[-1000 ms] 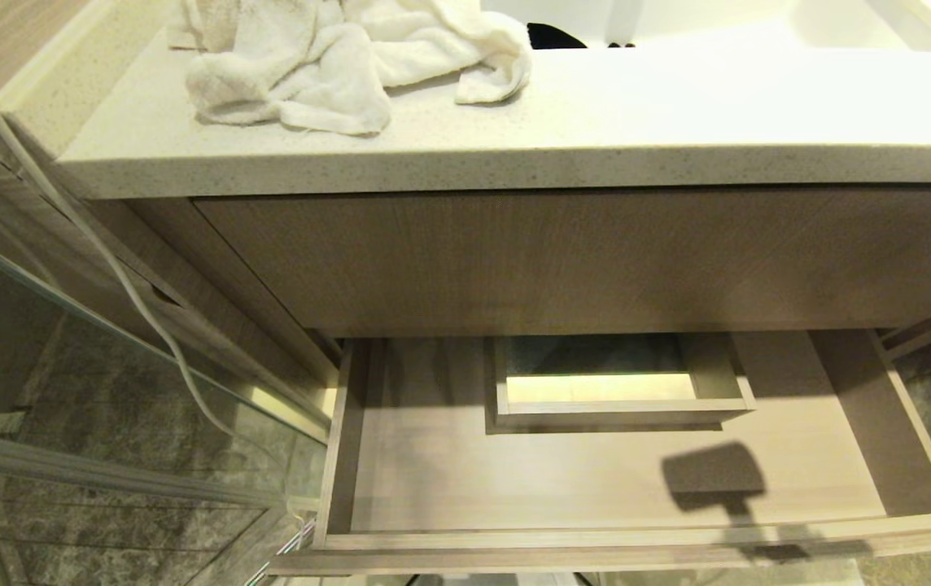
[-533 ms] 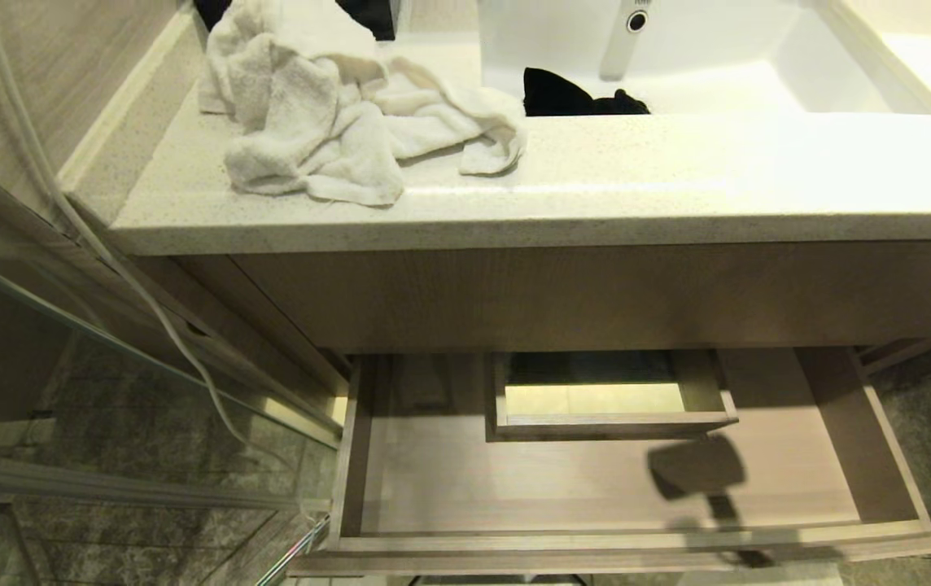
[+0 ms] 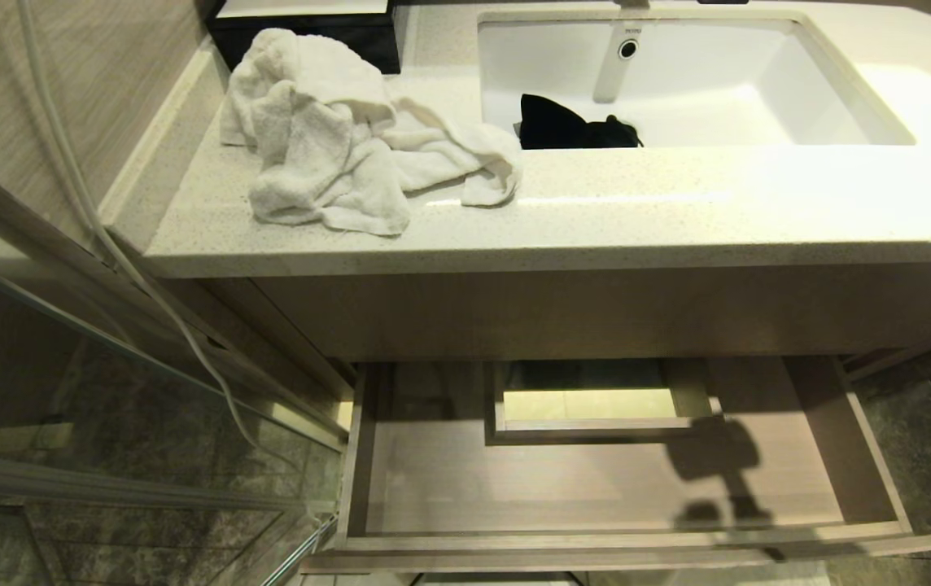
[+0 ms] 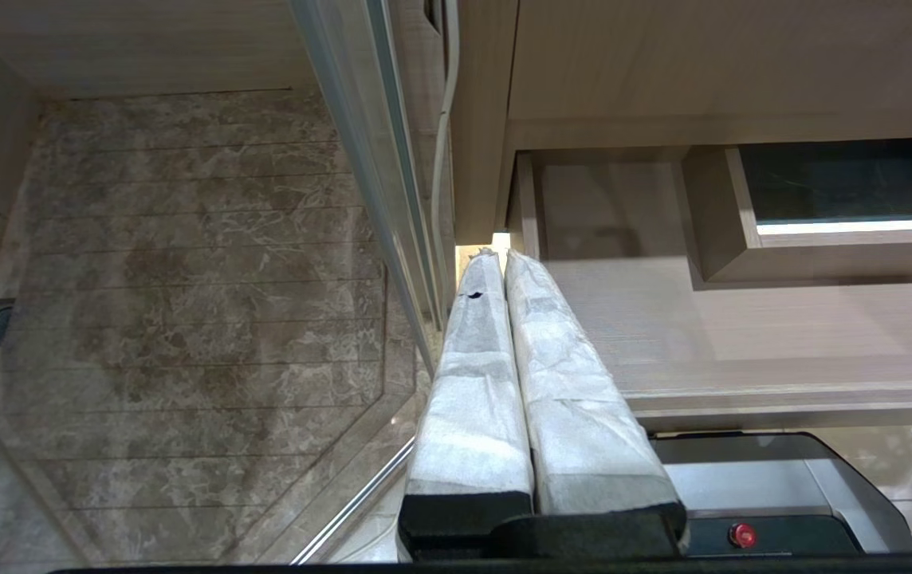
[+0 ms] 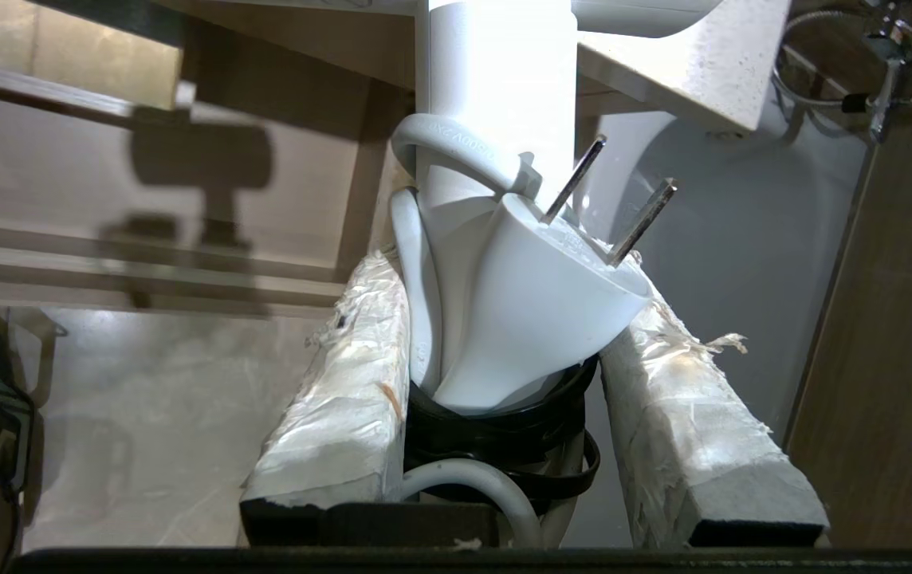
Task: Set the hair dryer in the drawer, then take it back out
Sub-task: Place it on the countertop
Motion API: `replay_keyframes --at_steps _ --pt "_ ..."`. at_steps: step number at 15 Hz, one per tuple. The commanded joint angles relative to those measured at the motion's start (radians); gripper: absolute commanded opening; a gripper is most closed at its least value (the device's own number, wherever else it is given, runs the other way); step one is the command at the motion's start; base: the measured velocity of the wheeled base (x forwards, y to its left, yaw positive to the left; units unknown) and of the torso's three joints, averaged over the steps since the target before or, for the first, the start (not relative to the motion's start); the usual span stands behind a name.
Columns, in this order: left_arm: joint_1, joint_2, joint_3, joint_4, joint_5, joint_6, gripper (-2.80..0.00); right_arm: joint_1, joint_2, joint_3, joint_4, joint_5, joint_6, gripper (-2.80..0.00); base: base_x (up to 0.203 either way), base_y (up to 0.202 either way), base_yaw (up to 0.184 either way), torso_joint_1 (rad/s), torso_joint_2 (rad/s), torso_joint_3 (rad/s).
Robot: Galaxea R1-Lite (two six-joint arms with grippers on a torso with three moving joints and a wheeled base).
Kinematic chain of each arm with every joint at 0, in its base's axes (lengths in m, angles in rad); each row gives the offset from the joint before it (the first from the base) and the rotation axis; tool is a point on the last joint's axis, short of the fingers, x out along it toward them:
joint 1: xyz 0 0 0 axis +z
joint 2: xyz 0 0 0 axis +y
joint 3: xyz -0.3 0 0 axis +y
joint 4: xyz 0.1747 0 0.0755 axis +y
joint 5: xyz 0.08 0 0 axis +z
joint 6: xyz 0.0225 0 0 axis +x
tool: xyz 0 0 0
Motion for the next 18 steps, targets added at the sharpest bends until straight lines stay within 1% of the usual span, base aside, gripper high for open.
replay_keyframes --at_steps 1,3,6,7,8,10,13,14,16,17,18 --pt "0.000 -0.002 0.000 0.000 0.000 0.000 -2.80 -0.019 0.165 -0.066 -0.003 0.001 -0.006 -2.80 0.000 0.000 0.000 0.000 0.00 0.000" --pt "0.000 -0.001 0.000 0.000 0.000 0.000 -2.80 -0.022 0.277 -0.159 -0.010 0.001 -0.006 -2.80 0.000 0.000 0.000 0.000 0.00 0.000" --pt "0.000 0.000 0.000 0.000 0.000 0.000 -2.80 0.004 0.499 -0.411 0.013 0.002 -0.006 -2.80 0.000 0.000 0.000 0.000 0.00 0.000" --pt "0.000 -0.002 0.000 0.000 0.000 0.000 -2.80 0.019 0.558 -0.453 0.003 0.004 -0.006 -2.80 0.000 0.000 0.000 0.000 0.00 0.000" --pt "0.000 0.000 0.000 0.000 0.000 0.000 -2.80 0.036 0.599 -0.472 -0.038 0.005 0.001 -2.80 0.000 0.000 0.000 0.000 0.00 0.000" --pt "0.000 -0.002 0.001 0.000 0.000 0.000 -2.80 0.098 0.644 -0.485 -0.118 0.020 0.084 -2.80 0.000 0.000 0.000 0.000 0.00 0.000" --pt "0.000 0.000 0.000 0.000 0.000 0.000 -2.80 0.177 0.677 -0.486 -0.166 0.033 0.138 -2.80 0.000 0.000 0.000 0.000 0.00 0.000" --pt "0.000 -0.001 0.001 0.000 0.000 0.000 -2.80 0.199 0.688 -0.485 -0.187 0.051 0.150 -2.80 0.000 0.000 0.000 0.000 0.00 0.000" --pt "0.000 -0.001 0.000 0.000 0.000 0.000 -2.80 0.226 0.718 -0.485 -0.225 0.132 0.155 -2.80 0.000 0.000 0.000 0.000 0.00 0.000" --pt "0.000 0.000 0.000 0.000 0.000 0.000 -2.80 0.230 0.727 -0.484 -0.246 0.151 0.149 -2.80 0.000 0.000 0.000 0.000 0.00 0.000" --pt "0.000 0.000 0.000 0.000 0.000 0.000 -2.80 0.231 0.730 -0.484 -0.255 0.152 0.149 -2.80 0.000 0.000 0.000 0.000 0.00 0.000"
